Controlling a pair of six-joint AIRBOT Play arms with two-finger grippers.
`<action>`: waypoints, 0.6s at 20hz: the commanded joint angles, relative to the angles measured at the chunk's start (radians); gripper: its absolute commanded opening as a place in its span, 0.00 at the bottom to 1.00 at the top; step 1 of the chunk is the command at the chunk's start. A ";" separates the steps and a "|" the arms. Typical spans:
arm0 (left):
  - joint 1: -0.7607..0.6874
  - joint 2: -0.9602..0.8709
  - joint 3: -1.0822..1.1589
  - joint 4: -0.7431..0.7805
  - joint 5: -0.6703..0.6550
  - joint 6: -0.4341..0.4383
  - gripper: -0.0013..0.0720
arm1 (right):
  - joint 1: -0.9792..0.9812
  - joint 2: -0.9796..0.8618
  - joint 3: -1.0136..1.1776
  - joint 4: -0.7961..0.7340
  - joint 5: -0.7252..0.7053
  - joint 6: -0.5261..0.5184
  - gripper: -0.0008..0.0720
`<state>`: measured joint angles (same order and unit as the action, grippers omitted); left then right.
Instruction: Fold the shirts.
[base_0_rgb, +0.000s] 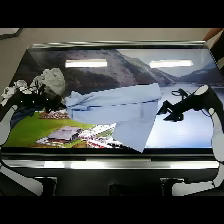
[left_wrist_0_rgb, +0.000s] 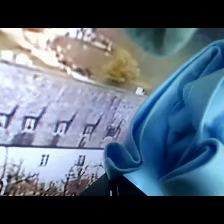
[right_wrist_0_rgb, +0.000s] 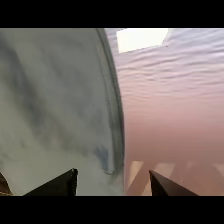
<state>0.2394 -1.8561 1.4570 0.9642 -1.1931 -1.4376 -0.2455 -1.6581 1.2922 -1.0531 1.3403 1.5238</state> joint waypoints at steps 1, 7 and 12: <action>0.002 0.026 0.003 -0.011 -0.015 0.029 0.06 | 0.085 -0.025 -0.044 0.027 -0.131 -0.062 0.79; 0.002 0.051 0.005 -0.040 -0.048 0.053 0.06 | 0.175 -0.054 -0.039 0.028 -0.156 0.006 0.18; 0.002 0.275 0.079 -0.049 0.013 0.119 0.06 | 0.154 0.165 0.112 -0.018 -0.168 -0.072 0.07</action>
<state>0.2413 -1.6989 1.4921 0.9257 -1.2209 -1.3590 -0.0860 -1.6039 1.3228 -1.0409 1.2030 1.4902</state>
